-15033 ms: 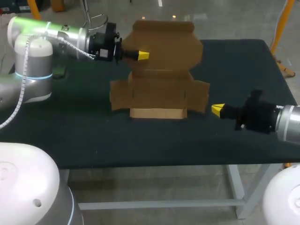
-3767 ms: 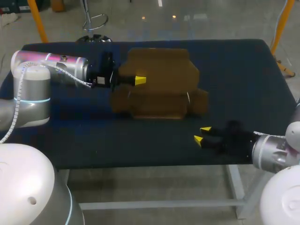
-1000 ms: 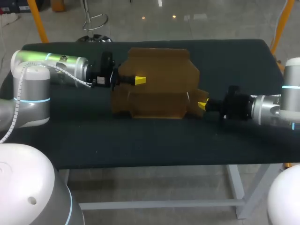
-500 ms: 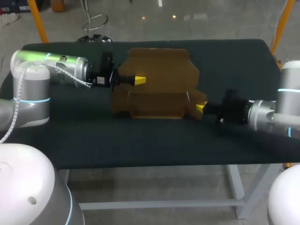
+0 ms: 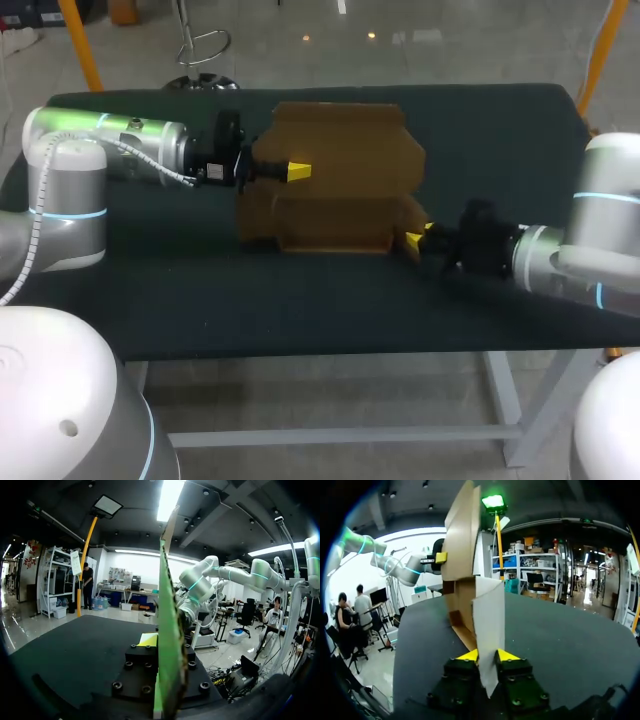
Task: Assemble the packaging by folding the flat box into shape, placing the metal phone stand inside, and closing the box properly
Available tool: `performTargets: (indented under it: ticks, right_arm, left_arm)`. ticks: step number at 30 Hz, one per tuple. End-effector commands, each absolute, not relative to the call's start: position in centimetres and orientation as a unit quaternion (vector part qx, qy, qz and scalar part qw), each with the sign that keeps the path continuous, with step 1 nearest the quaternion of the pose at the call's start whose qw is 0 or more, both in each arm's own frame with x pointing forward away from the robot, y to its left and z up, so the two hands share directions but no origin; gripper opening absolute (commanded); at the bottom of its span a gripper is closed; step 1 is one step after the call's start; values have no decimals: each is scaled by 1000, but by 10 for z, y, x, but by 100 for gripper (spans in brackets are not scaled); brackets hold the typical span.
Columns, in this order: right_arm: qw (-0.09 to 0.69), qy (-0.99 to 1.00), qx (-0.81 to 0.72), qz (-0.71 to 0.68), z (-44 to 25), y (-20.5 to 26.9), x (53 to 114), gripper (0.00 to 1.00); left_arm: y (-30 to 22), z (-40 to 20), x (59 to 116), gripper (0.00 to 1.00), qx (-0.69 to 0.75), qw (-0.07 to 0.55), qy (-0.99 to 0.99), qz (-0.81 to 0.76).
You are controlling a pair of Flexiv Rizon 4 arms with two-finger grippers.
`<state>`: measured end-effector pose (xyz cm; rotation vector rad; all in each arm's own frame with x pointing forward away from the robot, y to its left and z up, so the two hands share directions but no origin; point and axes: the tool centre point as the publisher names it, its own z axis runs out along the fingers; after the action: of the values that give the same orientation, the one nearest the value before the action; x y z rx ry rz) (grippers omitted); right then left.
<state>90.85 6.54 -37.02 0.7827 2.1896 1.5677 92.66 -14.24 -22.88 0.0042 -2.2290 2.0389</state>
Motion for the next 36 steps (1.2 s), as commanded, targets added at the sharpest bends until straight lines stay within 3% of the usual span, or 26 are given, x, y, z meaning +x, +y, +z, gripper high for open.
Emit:
performTargets:
  ticks: [1,7,15,18,21,36]
  right_arm:
    - [181,767,286,544,-370,75,905,33]
    - [182,765,294,543,-370,80,901,35]
    - [183,760,307,543,-368,86,897,47]
    - [183,758,309,544,-365,89,897,62]
    - [183,757,308,546,-363,94,896,71]
    - [172,754,318,548,-359,109,891,75]
  left_arm:
    - [-144,-232,927,0,0,62,-736,674]
    - [-144,-232,927,0,0,62,-736,674]
    - [-144,-232,927,0,0,62,-736,674]
    - [-144,-232,927,0,0,62,-736,674]
    - [-144,-232,927,0,0,62,-736,674]
    - [-144,-232,927,0,0,62,-736,674]
